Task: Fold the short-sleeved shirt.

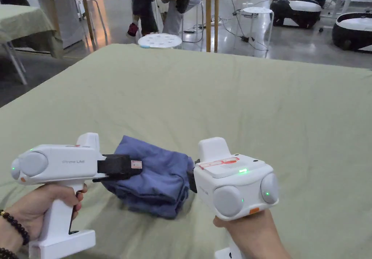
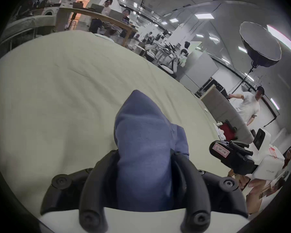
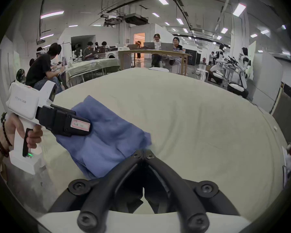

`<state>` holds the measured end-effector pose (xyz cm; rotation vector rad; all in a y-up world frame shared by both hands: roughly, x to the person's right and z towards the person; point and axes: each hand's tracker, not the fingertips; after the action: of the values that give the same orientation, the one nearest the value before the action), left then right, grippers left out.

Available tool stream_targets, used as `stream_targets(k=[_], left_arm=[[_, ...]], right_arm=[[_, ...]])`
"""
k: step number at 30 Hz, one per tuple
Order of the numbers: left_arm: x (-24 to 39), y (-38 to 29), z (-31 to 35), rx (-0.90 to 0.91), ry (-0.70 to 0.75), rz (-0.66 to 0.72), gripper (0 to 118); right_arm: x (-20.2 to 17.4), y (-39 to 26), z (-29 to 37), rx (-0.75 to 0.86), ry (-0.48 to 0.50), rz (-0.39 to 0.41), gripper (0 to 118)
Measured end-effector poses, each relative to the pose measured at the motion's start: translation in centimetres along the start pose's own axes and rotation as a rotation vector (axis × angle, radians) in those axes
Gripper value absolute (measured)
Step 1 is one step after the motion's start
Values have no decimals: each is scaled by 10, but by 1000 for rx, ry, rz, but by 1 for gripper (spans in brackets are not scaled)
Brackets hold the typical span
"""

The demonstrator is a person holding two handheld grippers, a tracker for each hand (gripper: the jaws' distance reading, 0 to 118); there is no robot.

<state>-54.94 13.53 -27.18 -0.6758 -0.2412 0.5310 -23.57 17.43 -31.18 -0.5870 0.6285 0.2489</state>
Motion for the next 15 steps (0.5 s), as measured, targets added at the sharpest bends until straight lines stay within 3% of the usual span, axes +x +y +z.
stream_targets(k=[8,15], left_arm=[[-95,29,53,29,59,-10,39],[-139,42,83,61,129,6,39]], right_arm=[[-43,24,-43,24,-4,27,0],[-37,27,-56,54,-57,16,0]])
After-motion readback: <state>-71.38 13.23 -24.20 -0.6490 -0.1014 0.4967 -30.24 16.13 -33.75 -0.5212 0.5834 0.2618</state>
